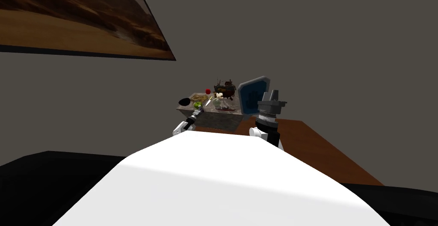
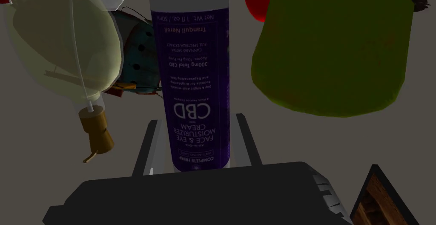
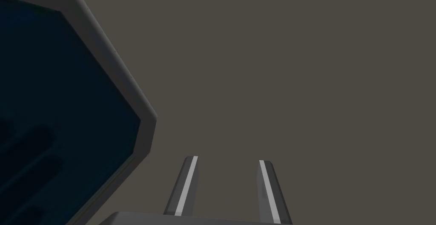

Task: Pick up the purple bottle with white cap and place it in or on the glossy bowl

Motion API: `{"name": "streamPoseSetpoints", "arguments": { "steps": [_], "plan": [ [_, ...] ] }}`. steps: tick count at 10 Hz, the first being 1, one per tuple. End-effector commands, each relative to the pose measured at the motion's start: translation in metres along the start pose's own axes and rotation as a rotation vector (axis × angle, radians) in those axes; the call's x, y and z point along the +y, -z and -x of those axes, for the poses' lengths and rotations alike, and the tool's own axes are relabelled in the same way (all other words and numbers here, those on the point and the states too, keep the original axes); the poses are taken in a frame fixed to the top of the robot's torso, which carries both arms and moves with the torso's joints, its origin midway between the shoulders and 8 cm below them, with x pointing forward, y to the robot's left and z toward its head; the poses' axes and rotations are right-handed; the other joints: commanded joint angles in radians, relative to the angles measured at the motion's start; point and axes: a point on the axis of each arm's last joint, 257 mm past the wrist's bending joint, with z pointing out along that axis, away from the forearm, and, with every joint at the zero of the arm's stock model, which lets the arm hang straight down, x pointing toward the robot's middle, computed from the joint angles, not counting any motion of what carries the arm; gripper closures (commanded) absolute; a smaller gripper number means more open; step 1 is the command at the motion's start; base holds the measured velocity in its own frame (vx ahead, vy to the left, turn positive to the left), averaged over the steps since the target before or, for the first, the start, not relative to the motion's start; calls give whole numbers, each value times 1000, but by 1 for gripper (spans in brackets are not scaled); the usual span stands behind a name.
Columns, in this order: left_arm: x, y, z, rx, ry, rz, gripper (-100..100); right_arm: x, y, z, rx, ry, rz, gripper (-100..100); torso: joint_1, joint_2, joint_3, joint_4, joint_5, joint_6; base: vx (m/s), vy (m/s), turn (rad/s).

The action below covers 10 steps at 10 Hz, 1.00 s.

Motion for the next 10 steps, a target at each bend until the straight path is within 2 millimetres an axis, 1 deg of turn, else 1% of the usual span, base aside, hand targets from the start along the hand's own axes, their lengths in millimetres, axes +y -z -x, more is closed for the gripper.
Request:
{"name": "streamPoseSetpoints", "arguments": {
  "steps": [1, 2, 4, 5, 6, 7, 9, 10],
  "plan": [
    [18, 2, 8, 9, -4, 27, 100, 0, 0, 0, 0, 0, 0, 0, 0, 0, 0, 0, 0, 0, -64, 214, 14],
    [31, 3, 16, 10, -8, 40, 100, 0, 0, 0, 0, 0, 0, 0, 2, -3, -1, 0, 0, 0, -11, 211, -1],
    [42, 3, 24, 10, -12, 49, 100, 0, 0, 0, 0, 0, 0, 0, 1, -11, -6, -1, 0, 1, 36, 182, -9],
    [52, 2, 34, 8, -15, 53, 100, 0, 0, 0, 0, 0, 0, 0, -2, -11, -6, -2, -1, 1, 9, 174, -33],
    [57, 2, 39, 6, -16, 54, 100, 0, 0, 0, 0, 0, 0, 0, -2, -11, -6, -2, -1, 2, 6, 175, -38],
    [65, 0, 51, 2, -19, 53, 100, 0, 0, 0, 0, 0, 0, 0, -3, -10, -6, -2, -1, 3, 41, 206, -61],
    [72, -2, 63, -3, -21, 48, 100, 0, 0, 0, 0, 0, 0, 0, 0, -14, -8, -2, -1, 3, 58, 210, -51],
    [77, -4, 75, -10, -23, 40, 100, 0, 0, 0, 0, 0, 0, 0, -1, -14, -8, -2, -1, 4, 84, 240, -83]
  ]
}}
